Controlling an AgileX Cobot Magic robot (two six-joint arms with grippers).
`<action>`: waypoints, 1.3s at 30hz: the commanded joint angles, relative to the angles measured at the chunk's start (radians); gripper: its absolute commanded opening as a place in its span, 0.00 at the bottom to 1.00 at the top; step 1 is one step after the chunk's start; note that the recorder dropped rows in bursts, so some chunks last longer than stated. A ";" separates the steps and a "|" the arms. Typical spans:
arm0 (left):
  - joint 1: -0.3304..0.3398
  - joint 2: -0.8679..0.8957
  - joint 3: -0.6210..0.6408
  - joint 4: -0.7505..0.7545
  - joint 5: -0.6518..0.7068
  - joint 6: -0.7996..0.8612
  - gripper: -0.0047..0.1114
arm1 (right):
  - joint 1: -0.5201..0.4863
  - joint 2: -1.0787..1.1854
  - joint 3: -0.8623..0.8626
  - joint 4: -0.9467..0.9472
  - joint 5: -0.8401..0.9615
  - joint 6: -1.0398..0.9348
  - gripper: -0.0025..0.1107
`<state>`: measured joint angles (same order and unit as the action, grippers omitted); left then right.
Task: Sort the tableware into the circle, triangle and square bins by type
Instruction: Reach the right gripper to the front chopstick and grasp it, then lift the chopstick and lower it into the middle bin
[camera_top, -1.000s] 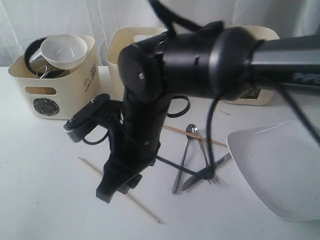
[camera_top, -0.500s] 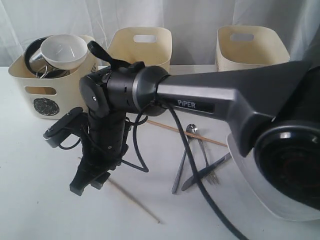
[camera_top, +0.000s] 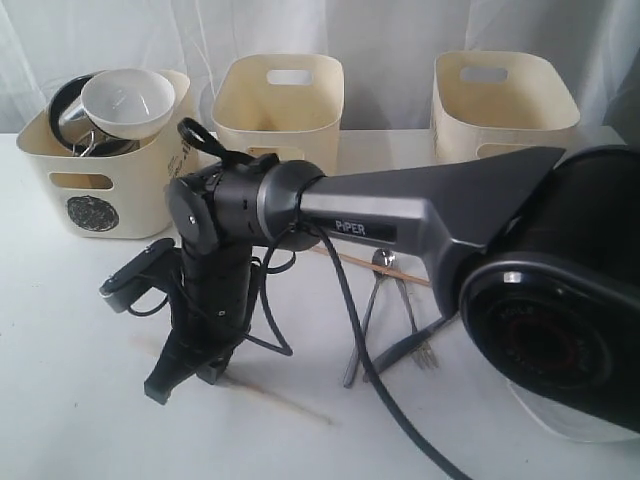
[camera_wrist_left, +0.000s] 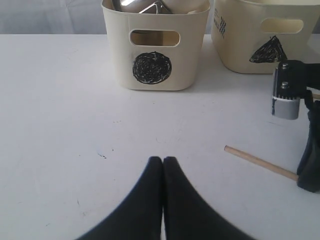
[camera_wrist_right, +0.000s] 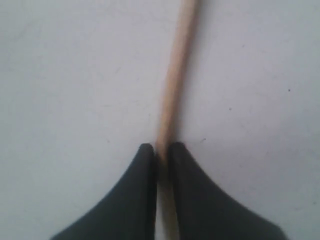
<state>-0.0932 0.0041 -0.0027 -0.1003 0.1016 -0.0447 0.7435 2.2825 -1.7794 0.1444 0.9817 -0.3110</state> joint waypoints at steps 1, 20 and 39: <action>0.001 -0.004 0.003 -0.002 -0.002 -0.002 0.04 | -0.043 -0.031 0.010 0.063 -0.043 0.061 0.02; 0.001 -0.004 0.003 -0.002 -0.002 -0.002 0.04 | -0.332 -0.591 0.445 0.874 -0.603 -0.224 0.02; 0.001 -0.004 0.003 -0.002 -0.002 -0.002 0.04 | -0.627 -0.292 0.114 1.460 -0.429 -0.559 0.02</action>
<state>-0.0932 0.0041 -0.0027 -0.1003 0.1016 -0.0447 0.1224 1.9352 -1.5927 1.5800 0.5390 -0.8520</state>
